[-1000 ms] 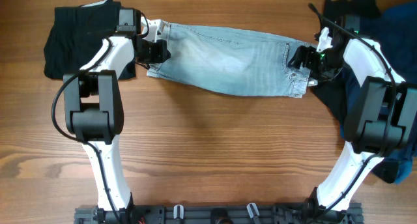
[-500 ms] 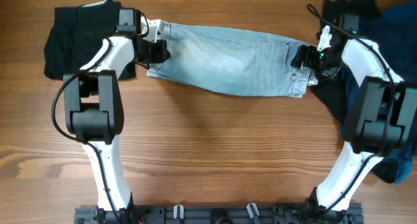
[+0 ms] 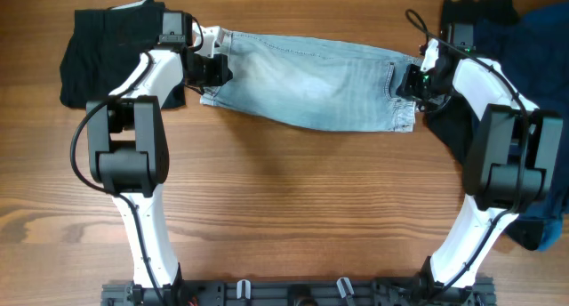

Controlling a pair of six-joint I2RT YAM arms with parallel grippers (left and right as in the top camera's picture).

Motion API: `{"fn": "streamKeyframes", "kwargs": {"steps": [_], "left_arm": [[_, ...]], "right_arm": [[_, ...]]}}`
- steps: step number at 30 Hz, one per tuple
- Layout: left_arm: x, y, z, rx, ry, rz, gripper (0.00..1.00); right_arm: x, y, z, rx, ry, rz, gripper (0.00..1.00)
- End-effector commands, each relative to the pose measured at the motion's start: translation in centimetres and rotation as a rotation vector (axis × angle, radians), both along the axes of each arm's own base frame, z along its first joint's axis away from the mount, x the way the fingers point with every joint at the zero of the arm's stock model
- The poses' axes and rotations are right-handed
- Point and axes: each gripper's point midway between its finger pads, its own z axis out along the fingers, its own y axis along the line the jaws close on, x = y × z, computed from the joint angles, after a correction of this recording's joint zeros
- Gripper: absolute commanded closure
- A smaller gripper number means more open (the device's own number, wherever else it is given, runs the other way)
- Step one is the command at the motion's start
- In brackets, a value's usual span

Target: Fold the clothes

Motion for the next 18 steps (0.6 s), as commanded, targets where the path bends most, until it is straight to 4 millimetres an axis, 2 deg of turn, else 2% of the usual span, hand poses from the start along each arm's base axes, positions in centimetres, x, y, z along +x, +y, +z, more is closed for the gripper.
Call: {"fn": "streamKeyframes", "kwargs": {"steps": [1, 7, 11, 15, 18], "left_arm": [[-1.3, 0.3, -3.3, 0.041, 0.076, -0.003, 0.92], [-2.6, 0.3, -3.7, 0.039, 0.14, 0.01, 0.94], [-3.3, 0.3, -3.9, 0.041, 0.174, 0.007, 0.94], [-3.6, -0.3, -3.9, 0.043, 0.181, -0.005, 0.96], [-3.7, -1.4, -3.9, 0.045, 0.173, -0.029, 0.96]], "right_arm": [[-2.2, -0.1, -1.9, 0.05, 0.104, -0.038, 0.9], [-2.3, -2.7, 1.0, 0.09, 0.074, -0.036, 0.94], [-2.4, -3.3, 3.7, 0.075, 0.024, -0.03, 0.95], [-2.0, -1.5, 7.1, 0.137, -0.054, 0.01, 0.94], [-1.7, 1.4, 8.8, 0.176, -0.094, 0.073, 0.94]]}}
